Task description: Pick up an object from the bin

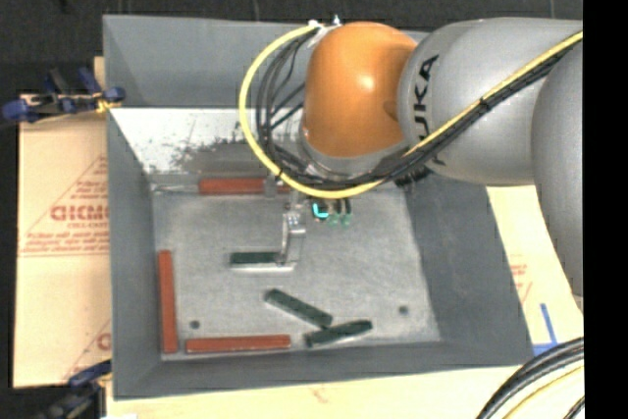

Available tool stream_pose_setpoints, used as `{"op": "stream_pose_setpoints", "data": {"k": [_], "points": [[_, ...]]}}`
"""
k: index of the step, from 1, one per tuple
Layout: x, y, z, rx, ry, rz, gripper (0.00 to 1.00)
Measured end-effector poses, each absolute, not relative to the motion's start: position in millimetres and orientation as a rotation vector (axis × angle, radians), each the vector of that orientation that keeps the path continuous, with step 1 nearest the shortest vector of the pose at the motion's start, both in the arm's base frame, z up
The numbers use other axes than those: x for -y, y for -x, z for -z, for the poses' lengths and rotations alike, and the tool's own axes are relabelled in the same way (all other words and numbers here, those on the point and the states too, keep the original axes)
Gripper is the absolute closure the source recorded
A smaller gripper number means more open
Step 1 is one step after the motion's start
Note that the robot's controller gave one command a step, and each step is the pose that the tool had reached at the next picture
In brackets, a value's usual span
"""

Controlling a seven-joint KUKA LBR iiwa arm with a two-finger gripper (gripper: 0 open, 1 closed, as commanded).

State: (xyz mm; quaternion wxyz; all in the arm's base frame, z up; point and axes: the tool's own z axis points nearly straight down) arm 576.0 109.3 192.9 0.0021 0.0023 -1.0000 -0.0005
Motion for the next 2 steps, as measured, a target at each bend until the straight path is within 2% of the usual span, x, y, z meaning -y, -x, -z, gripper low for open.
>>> {"op": "stream_pose_setpoints", "data": {"k": [1,2], "points": [[-108.6,-577.9,-197.5,3.145,-0.002,0.003,0.0],[-108.8,-577.4,-141.9,3.145,0.141,0.004,0.0]]}}
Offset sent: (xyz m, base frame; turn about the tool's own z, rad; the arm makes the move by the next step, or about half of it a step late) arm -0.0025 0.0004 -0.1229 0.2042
